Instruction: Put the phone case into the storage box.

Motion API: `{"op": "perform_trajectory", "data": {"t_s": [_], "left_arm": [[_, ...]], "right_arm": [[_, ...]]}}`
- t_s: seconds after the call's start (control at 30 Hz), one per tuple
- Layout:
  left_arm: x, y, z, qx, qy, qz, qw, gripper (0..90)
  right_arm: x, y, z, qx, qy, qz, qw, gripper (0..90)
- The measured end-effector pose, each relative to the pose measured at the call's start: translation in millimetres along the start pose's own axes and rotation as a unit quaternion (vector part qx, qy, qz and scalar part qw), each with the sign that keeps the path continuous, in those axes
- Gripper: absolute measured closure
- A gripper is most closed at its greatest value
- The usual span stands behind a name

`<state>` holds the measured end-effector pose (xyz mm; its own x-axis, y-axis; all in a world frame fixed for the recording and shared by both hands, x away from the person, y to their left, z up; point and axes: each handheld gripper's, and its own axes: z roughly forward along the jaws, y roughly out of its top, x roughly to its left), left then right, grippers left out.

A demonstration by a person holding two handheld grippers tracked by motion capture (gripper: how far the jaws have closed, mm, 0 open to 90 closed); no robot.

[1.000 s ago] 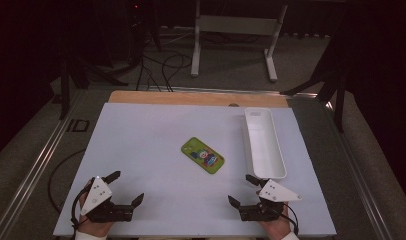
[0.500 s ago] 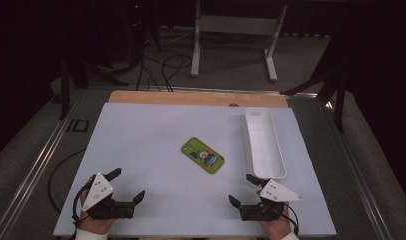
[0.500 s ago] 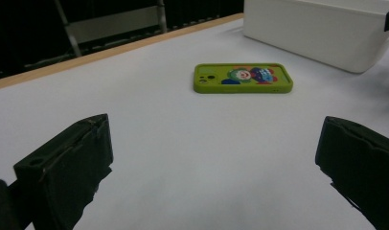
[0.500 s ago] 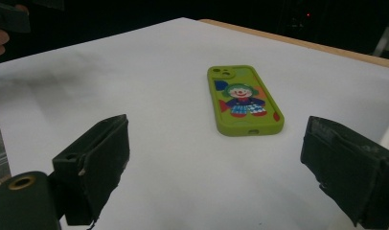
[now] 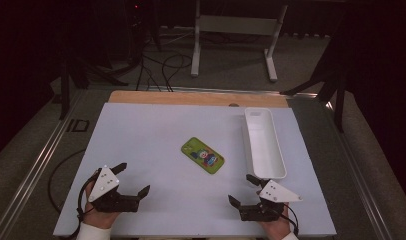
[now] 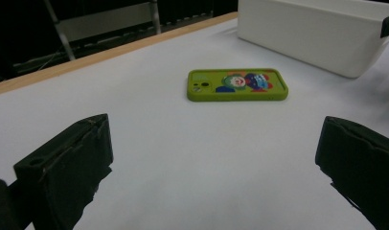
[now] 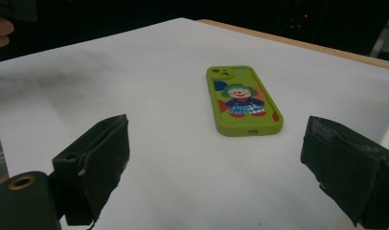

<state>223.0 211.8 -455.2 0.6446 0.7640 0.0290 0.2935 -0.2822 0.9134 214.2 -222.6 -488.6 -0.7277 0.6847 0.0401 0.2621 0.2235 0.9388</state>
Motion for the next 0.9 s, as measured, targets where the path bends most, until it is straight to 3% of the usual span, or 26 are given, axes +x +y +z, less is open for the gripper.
{"op": "perform_trajectory", "data": {"t_s": [0.47, 0.9], "left_arm": [[2.6, 14.0, 22.2, 0.009, -0.007, 0.006, 0.9999, 0.0], [5.0, 18.5, 27.7, 0.004, -0.008, 0.003, 0.9999, 0.0]], "right_arm": [[-0.3, -1.5, -0.2, -0.001, -0.004, 0.0, 1.0, 9.5], [0.9, -1.5, 0.9, 0.001, -0.004, 0.0, 1.0, 9.6]]}}
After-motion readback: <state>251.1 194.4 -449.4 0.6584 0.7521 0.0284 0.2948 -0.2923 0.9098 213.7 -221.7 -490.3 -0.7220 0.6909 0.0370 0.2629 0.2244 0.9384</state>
